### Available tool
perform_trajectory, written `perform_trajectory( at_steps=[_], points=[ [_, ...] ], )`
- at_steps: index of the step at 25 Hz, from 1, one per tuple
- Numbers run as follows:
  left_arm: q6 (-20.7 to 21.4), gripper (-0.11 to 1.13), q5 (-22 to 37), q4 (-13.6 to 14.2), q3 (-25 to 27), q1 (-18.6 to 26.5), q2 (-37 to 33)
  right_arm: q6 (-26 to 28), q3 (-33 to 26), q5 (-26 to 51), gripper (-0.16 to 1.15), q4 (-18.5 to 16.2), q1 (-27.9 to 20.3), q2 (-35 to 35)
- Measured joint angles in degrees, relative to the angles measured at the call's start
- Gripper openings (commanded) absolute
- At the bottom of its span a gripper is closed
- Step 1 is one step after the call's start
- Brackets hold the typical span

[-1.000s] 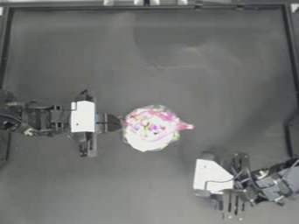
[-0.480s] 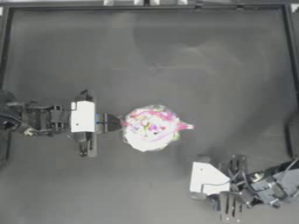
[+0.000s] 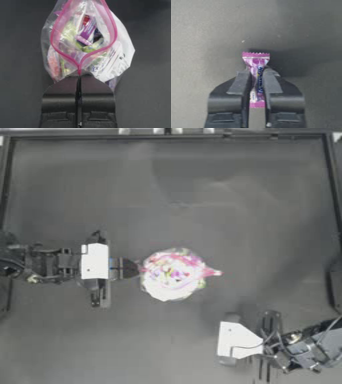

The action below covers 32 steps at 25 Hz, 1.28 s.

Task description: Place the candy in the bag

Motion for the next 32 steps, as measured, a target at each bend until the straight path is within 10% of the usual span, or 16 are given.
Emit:
perform_trajectory(
  at_steps=[9, 16, 32],
  points=[
    [0.0, 0.04, 0.0, 0.0, 0.0, -0.2, 0.0, 0.1, 0.4, 1.1, 0.22, -1.0, 0.1, -1.8],
    [0.0, 0.04, 0.0, 0.0, 0.0, -0.3, 0.0, 0.1, 0.4, 0.9, 0.06, -8.0, -1.0, -9.1],
    [0.0, 0.04, -0.3, 0.0, 0.0, -0.4, 0.0, -6.1, -1.8, -6.5, 0.06, -16.8, -14.1, -17.4]
  ],
)
